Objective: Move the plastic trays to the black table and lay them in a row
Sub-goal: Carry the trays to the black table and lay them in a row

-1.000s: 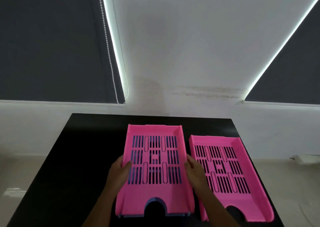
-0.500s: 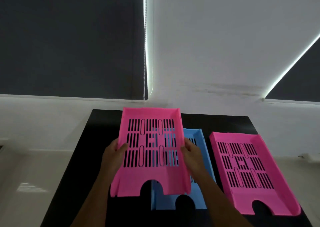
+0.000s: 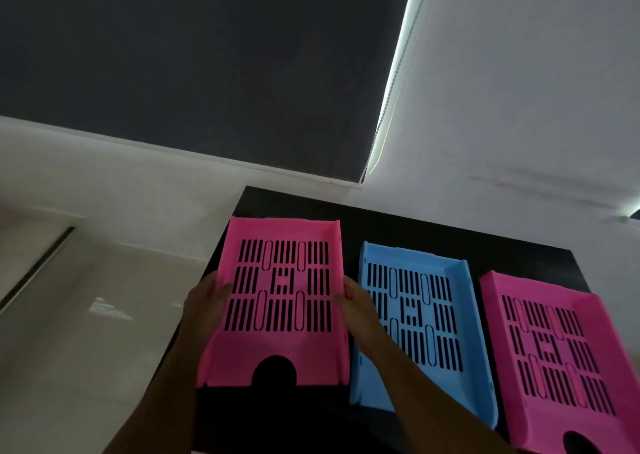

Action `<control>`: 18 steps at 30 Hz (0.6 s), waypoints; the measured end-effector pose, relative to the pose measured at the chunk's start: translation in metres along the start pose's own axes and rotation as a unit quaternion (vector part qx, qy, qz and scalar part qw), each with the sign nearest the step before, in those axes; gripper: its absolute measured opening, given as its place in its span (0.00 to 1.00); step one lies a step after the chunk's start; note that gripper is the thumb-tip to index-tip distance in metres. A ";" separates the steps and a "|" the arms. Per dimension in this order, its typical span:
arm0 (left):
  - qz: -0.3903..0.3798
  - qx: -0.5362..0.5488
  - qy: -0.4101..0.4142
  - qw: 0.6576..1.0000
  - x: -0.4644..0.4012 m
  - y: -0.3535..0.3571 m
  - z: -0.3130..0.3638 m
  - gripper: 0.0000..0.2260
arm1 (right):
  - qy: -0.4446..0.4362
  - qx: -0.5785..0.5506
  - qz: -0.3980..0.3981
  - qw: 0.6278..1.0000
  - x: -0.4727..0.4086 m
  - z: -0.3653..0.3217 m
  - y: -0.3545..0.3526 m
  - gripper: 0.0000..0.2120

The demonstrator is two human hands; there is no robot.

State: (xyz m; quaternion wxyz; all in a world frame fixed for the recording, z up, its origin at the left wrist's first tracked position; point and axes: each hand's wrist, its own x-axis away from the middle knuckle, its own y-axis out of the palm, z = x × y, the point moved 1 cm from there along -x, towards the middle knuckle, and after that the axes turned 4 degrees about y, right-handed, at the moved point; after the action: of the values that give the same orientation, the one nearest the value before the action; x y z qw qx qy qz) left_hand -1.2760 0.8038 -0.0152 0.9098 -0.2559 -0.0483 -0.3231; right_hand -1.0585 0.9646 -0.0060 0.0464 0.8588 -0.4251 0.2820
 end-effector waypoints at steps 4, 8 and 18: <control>-0.014 0.000 0.007 1.000 0.001 0.005 -0.012 0.09 | 0.038 0.016 0.002 0.999 -0.009 0.012 0.007 0.15; -0.034 -0.014 0.008 0.999 -0.003 0.012 -0.024 0.10 | 0.056 0.010 0.001 0.998 -0.012 0.020 0.006 0.15; -0.014 -0.043 -0.041 0.998 -0.004 0.029 -0.020 0.21 | 0.031 0.071 0.055 0.995 -0.008 0.011 -0.019 0.17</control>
State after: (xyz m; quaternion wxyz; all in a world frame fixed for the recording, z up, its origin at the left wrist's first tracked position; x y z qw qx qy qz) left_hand -1.2629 0.8149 -0.0464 0.8904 -0.3074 -0.0751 -0.3272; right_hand -1.0430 0.9787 -0.0162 -0.0175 0.8260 -0.4489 0.3404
